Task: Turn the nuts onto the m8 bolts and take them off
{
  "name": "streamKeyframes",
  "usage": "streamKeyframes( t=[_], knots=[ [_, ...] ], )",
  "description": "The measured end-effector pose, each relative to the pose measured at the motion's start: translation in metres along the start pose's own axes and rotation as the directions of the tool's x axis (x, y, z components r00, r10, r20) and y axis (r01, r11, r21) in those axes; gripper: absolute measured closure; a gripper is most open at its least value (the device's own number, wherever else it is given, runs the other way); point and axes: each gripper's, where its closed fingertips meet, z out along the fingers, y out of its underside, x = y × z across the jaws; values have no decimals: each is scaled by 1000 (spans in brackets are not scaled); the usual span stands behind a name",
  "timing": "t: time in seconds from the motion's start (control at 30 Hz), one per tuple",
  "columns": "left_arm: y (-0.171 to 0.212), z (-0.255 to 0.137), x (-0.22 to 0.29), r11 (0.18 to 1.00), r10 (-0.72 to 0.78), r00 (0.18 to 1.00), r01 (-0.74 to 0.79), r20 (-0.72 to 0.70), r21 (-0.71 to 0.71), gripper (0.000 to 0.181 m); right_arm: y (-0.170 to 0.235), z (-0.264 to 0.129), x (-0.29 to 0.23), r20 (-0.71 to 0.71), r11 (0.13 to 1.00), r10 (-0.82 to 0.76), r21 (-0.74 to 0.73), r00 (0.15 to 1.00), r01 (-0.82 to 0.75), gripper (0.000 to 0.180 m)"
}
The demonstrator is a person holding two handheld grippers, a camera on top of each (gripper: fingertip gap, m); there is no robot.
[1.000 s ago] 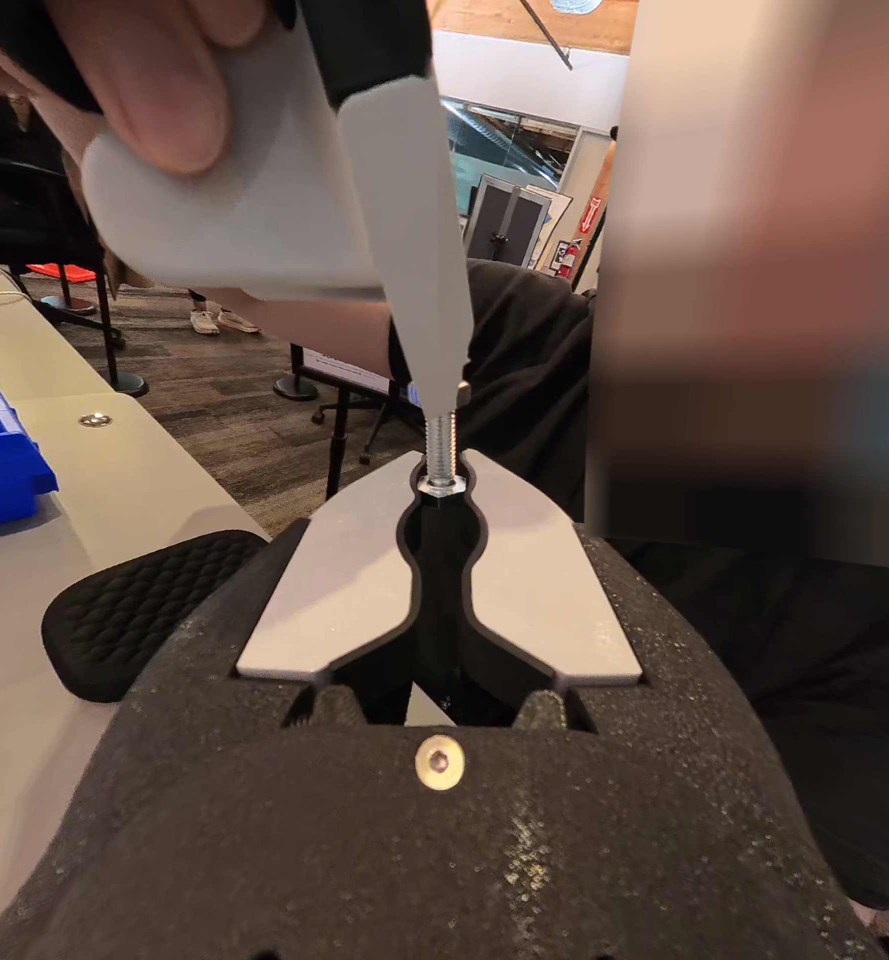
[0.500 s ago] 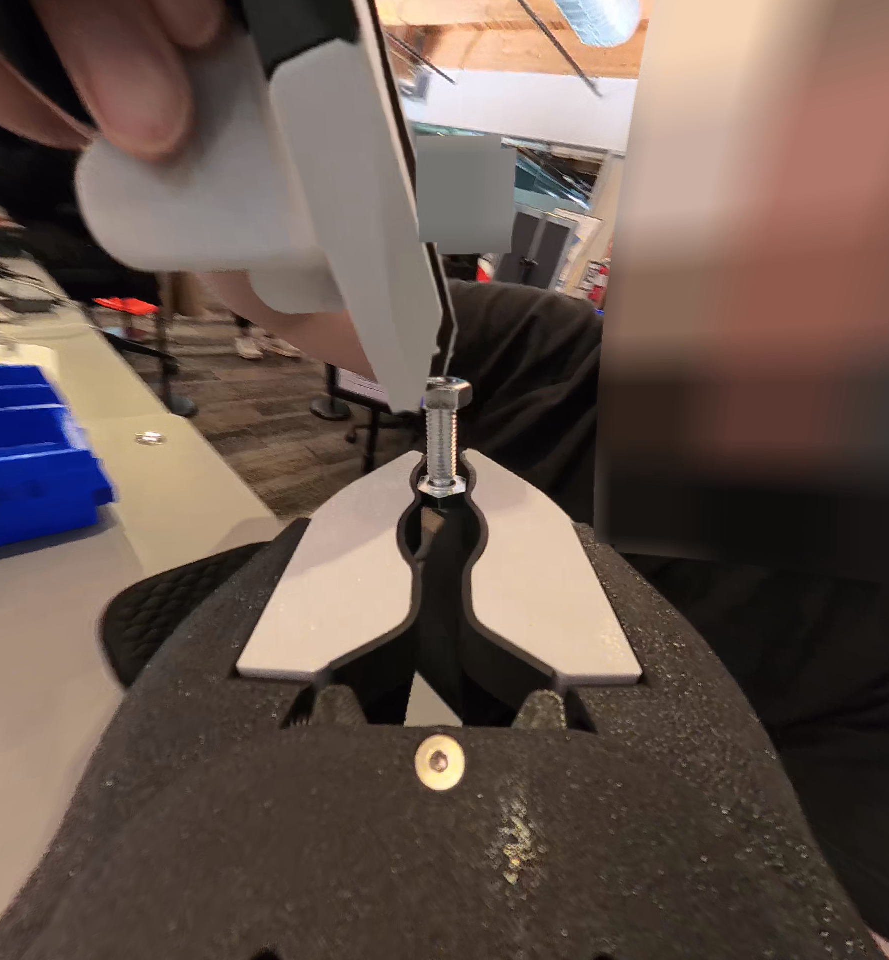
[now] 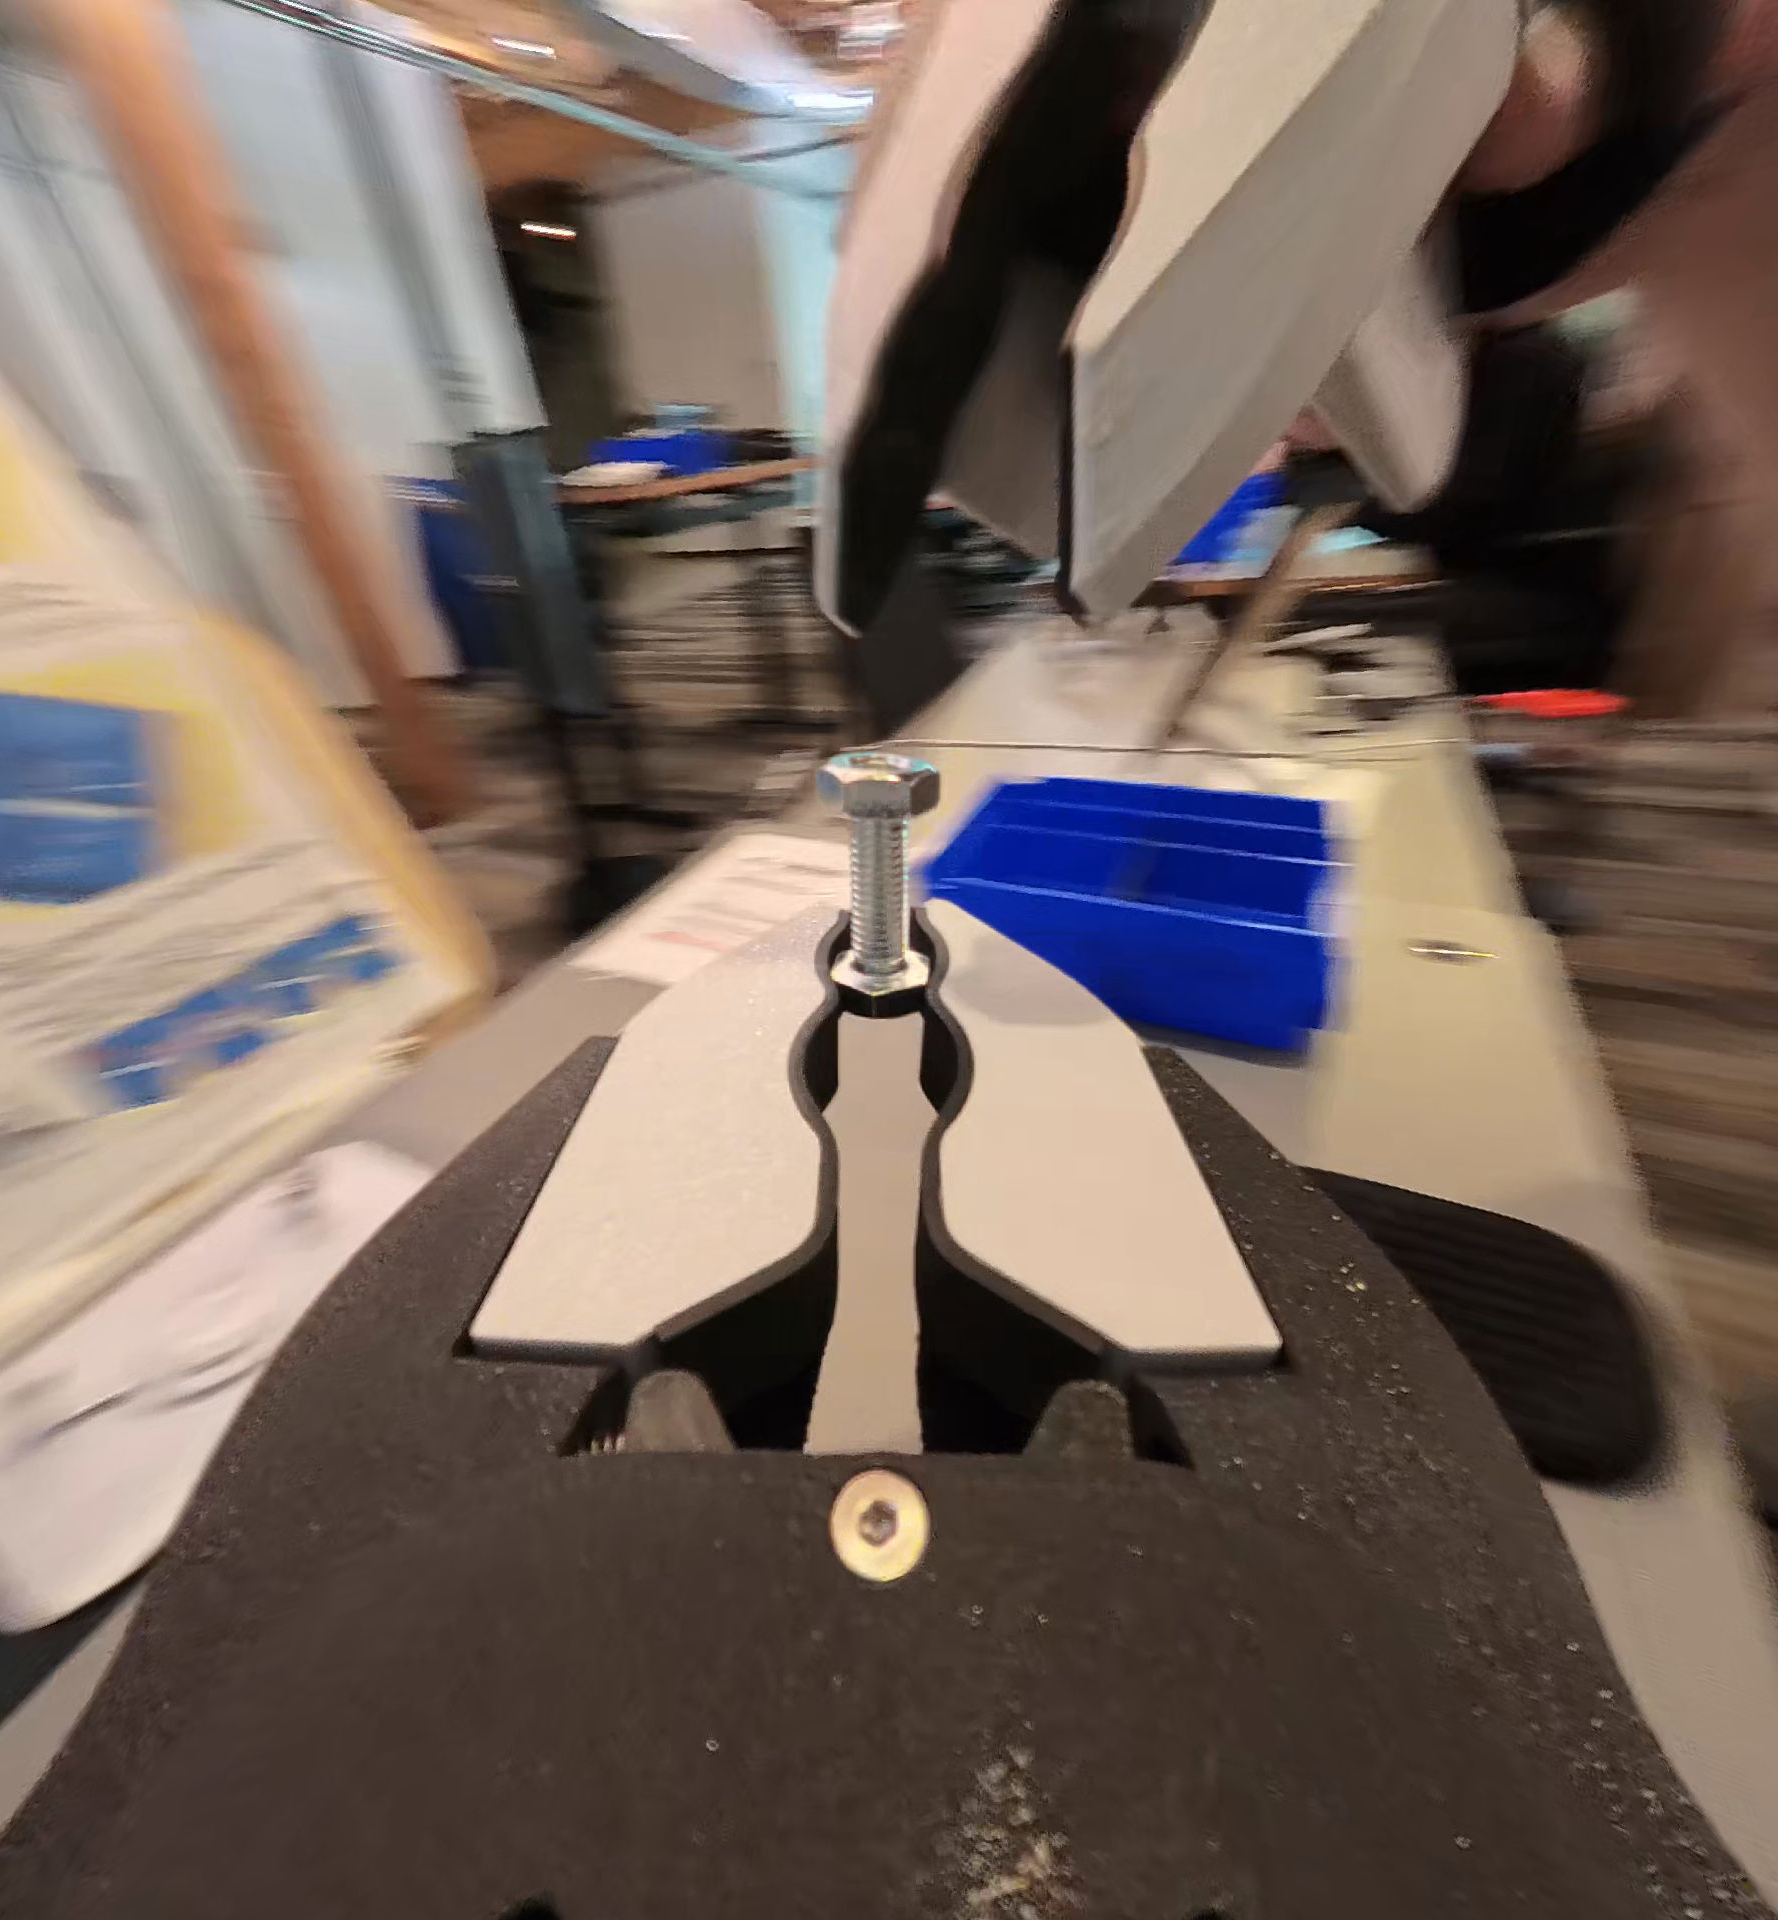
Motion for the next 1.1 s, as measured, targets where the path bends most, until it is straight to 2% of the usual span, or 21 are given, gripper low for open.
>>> streamKeyframes(
  t=[0.1,0.27,0.4,0.7,0.8,0.9,1.1],
  knots=[
    [4,0,-18,998,58,986,-54,154,-31,171,1,9,14,-72,997,70,-29,995,-72,143],
    [12,1,-33,993,102,956,-82,274,-85,171,1,25,25,-119,986,140,-73,983,-149,141],
    [13,0,-37,992,104,949,-80,296,-93,171,0,32,29,-144,984,132,-101,981,-147,143],
    [11,-5,-41,994,91,948,-68,306,-84,171,-2,40,25,-106,983,126,-119,986,-138,165],
    [12,-4,-38,994,84,956,-62,282,-88,171,0,39,25,-104,984,94,-139,990,-108,165],
    [14,-3,-30,993,69,976,-48,204,-107,171,6,38,20,-74,983,-20,-182,997,7,165],
    [11,-10,10,994,14,993,-26,-116,-105,171,19,27,-4,74,912,-342,-213,937,350,165]
  ],
)
